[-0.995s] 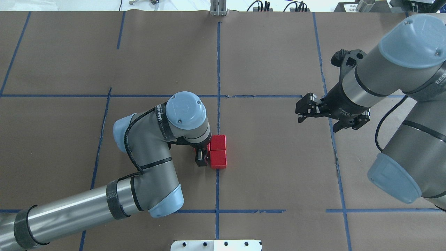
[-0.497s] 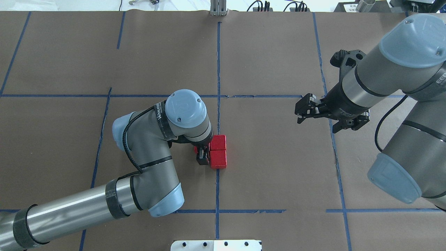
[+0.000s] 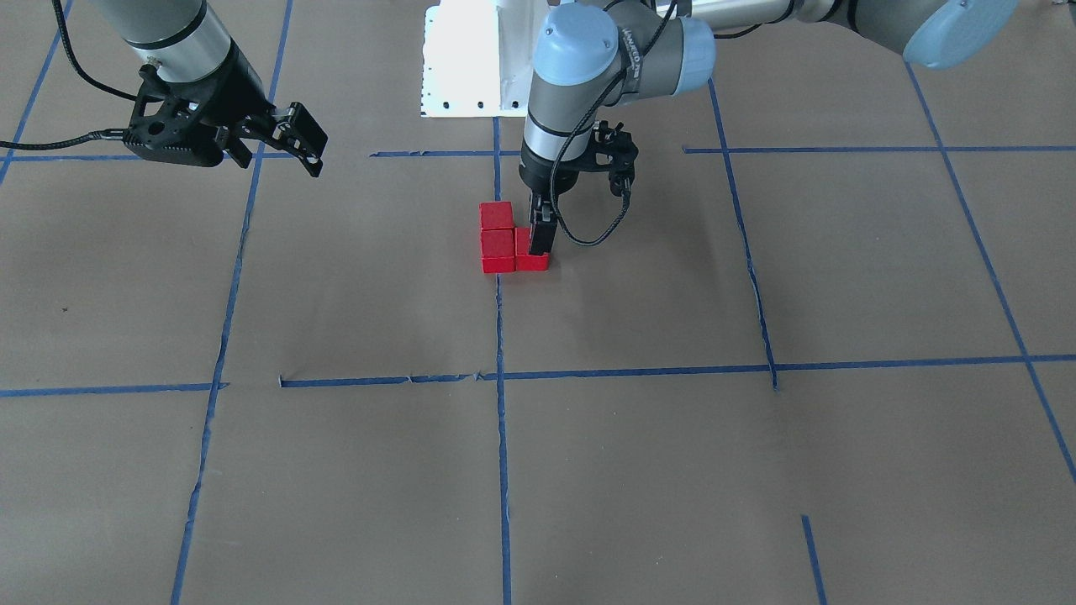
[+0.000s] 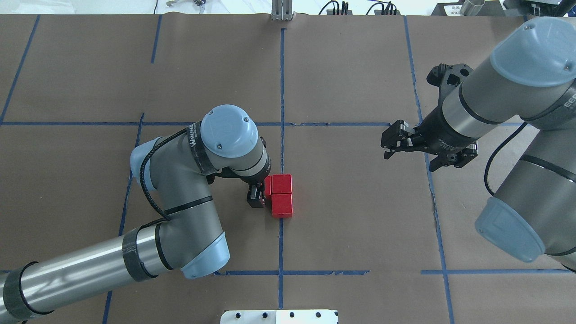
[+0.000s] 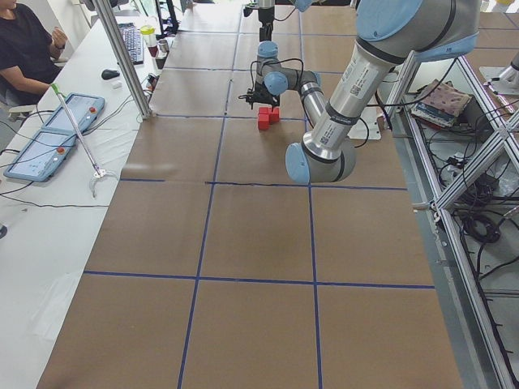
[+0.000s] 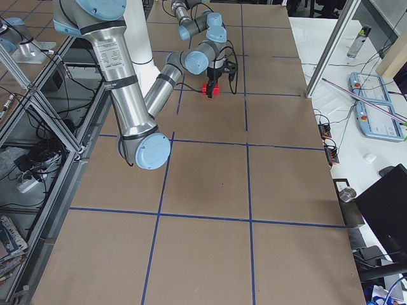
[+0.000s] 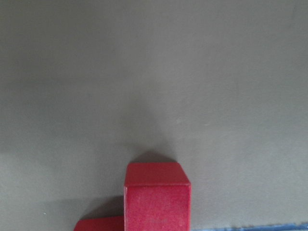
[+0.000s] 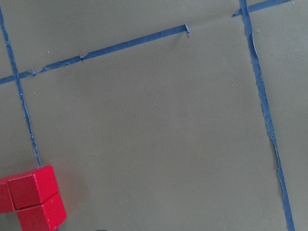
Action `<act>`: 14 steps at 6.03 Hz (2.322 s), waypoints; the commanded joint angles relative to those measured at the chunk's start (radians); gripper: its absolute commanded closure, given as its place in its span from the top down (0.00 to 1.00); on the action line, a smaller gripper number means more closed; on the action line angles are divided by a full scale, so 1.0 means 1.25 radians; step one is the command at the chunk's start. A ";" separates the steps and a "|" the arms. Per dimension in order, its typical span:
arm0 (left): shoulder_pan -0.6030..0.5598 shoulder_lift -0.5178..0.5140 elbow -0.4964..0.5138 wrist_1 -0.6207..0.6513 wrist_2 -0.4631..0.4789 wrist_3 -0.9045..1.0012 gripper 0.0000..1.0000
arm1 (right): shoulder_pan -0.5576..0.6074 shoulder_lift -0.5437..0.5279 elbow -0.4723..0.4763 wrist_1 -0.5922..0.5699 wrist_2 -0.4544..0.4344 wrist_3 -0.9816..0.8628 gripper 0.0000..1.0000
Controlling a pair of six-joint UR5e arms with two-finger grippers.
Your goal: Form red blocks into L shape at center
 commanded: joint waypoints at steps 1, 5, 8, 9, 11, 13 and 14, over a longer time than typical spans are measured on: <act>-0.048 0.084 -0.146 0.039 -0.062 0.183 1.00 | 0.046 -0.008 -0.002 -0.002 0.018 -0.014 1.00; -0.235 0.340 -0.281 0.033 -0.226 0.824 1.00 | 0.171 -0.106 -0.005 -0.008 0.026 -0.228 1.00; -0.461 0.523 -0.278 0.032 -0.356 1.297 1.00 | 0.327 -0.195 -0.078 -0.009 0.098 -0.554 1.00; -0.547 0.567 -0.253 0.029 -0.357 1.522 1.00 | 0.392 -0.237 -0.081 -0.012 0.099 -0.663 1.00; -0.755 0.584 -0.096 0.029 -0.441 1.939 1.00 | 0.482 -0.332 -0.077 -0.009 0.133 -0.762 1.00; -0.832 0.595 -0.059 0.038 -0.423 2.038 1.00 | 0.574 -0.374 -0.127 -0.002 0.137 -0.917 1.00; -0.844 0.599 -0.042 0.039 -0.368 2.047 1.00 | 0.578 -0.401 -0.136 -0.004 0.128 -0.956 1.00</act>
